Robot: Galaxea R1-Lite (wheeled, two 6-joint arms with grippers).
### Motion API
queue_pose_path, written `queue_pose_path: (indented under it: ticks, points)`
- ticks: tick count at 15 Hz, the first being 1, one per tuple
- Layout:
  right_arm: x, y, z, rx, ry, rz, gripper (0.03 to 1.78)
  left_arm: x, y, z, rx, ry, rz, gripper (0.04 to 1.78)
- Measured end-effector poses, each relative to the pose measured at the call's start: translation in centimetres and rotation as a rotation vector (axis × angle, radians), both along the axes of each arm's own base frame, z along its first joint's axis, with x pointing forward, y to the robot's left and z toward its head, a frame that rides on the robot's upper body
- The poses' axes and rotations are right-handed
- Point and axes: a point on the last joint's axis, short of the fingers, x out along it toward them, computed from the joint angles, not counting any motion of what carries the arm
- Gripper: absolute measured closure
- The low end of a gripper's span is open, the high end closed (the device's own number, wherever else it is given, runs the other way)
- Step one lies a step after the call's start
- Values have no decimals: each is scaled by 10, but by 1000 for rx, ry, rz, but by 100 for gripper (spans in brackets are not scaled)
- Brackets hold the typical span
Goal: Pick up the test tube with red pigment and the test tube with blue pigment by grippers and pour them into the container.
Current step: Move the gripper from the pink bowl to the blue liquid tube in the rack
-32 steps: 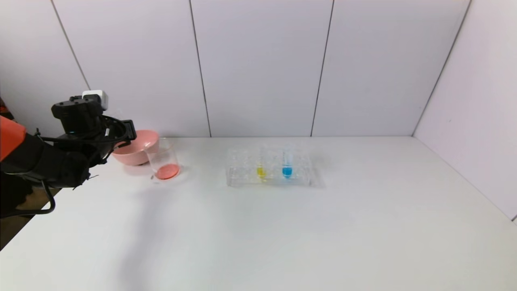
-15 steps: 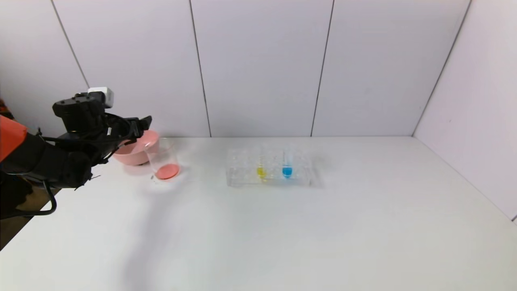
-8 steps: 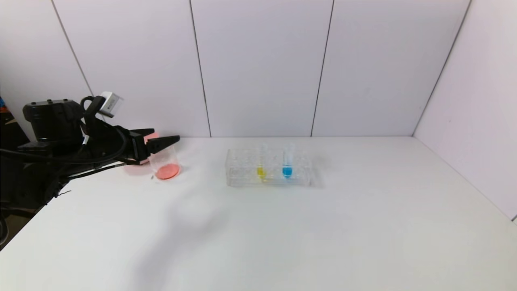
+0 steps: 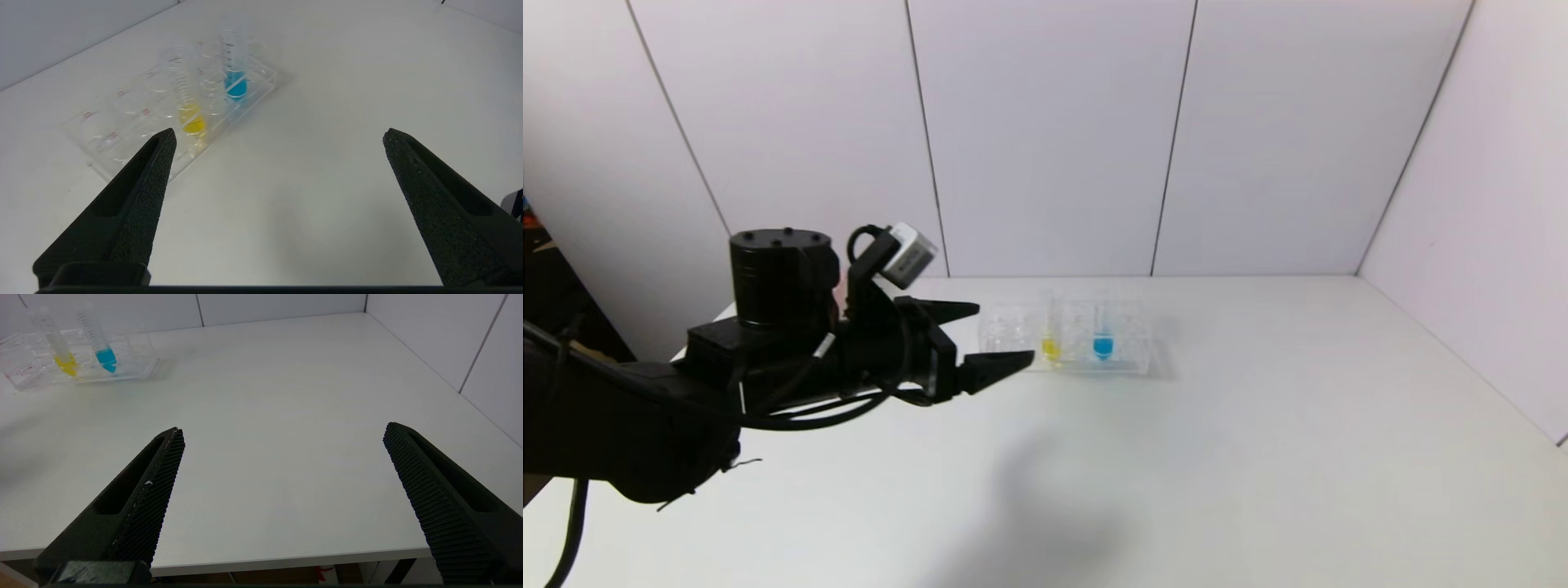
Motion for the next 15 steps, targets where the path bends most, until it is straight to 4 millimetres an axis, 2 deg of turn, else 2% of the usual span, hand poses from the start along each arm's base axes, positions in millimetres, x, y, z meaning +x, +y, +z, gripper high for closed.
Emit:
queue_pose_path:
  ticks: [4,8,12,15]
  points:
    - [0,0,0,0,0,0,4,-32,-89,-4,61,-44,135,6]
    - [0,0,0,0,0,0,4,-36,-164,-6,50,-45,440,6]
    - [0,0,0,0,0,0,4,-26,-214,-14,14,4,697,6]
    - [0,0,0,0,0,0,4,-16,-238,-32,17,14,808,6]
